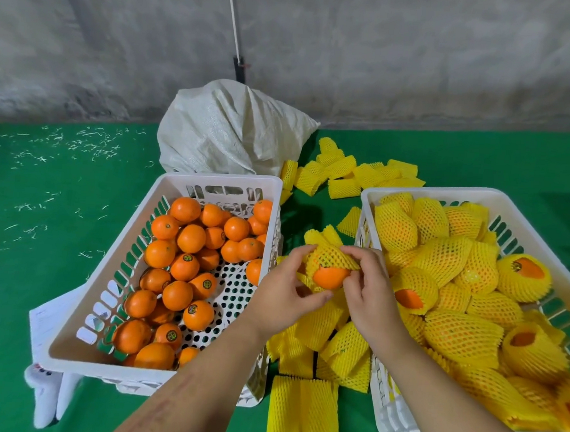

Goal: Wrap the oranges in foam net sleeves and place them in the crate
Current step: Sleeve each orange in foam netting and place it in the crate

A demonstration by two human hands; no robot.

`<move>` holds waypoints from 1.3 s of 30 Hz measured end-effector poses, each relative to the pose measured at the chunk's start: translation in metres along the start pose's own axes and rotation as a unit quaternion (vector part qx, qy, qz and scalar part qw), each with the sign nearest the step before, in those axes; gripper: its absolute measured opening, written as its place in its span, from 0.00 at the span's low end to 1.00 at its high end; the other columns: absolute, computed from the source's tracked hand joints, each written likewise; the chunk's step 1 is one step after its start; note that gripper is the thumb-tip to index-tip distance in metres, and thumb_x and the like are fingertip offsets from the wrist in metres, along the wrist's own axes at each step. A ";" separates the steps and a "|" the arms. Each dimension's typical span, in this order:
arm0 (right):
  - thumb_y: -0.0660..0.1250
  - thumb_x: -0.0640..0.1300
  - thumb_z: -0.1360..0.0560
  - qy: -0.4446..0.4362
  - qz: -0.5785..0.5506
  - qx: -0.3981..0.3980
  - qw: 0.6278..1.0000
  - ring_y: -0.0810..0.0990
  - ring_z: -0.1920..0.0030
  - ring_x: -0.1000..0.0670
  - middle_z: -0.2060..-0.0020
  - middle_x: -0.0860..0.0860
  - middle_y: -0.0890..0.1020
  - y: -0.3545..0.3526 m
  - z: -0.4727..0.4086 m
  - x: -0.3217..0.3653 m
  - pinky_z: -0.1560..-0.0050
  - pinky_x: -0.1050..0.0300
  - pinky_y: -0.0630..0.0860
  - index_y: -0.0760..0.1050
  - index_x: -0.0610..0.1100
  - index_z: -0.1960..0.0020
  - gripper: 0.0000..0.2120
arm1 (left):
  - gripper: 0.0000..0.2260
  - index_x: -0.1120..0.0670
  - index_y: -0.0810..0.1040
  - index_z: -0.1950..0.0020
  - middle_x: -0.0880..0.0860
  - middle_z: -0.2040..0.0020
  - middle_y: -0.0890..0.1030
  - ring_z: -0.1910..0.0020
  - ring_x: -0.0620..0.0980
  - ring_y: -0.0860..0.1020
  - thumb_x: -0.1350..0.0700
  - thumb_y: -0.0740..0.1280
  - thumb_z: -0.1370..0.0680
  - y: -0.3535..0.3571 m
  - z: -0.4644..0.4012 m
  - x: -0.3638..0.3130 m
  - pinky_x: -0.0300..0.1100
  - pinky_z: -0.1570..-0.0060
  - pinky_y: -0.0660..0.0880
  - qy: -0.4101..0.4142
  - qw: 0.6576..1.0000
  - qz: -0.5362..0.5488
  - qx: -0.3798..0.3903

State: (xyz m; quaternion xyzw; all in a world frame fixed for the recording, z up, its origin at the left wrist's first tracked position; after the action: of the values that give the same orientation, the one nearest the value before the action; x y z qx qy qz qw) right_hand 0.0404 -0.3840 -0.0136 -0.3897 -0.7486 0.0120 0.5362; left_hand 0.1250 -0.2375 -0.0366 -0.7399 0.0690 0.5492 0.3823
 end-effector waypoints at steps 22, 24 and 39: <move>0.70 0.45 0.21 0.077 0.020 0.085 0.993 0.81 0.45 0.52 0.40 0.52 0.77 0.023 0.003 -0.016 0.47 0.50 0.82 0.67 0.51 0.29 0.24 | 0.31 0.42 0.65 0.29 0.46 0.32 0.73 0.38 0.45 0.79 0.39 0.77 0.26 -0.012 -0.004 0.002 0.41 0.44 0.80 -0.023 0.993 0.107 -0.048; 0.67 0.44 0.20 0.069 0.097 0.135 0.984 0.80 0.43 0.45 0.38 0.48 0.79 0.034 0.008 -0.017 0.46 0.42 0.80 0.63 0.51 0.24 0.26 | 0.35 0.41 0.64 0.23 0.47 0.30 0.72 0.34 0.45 0.76 0.46 0.79 0.25 -0.008 -0.002 0.000 0.45 0.40 0.80 0.014 0.995 0.102 0.007; 0.66 0.44 0.19 0.053 0.132 0.110 0.984 0.80 0.41 0.42 0.30 0.47 0.73 0.028 0.011 -0.011 0.47 0.41 0.81 0.54 0.57 0.21 0.33 | 0.34 0.39 0.63 0.25 0.33 0.39 0.76 0.45 0.41 0.81 0.41 0.77 0.25 -0.001 0.000 -0.003 0.45 0.50 0.82 0.023 0.999 0.033 0.009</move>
State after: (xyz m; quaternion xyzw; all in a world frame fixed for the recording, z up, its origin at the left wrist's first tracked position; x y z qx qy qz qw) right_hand 0.0488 -0.3663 -0.0392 -0.4236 -0.6554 0.1445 0.6085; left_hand 0.1241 -0.2374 -0.0334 -0.7462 0.1068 0.5439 0.3686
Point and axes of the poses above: each hand's wrist, its own z-axis away from the middle knuckle, its own y-axis out of the palm, x = y × z, the point moved 9 cm from there along -z, towards the middle knuckle
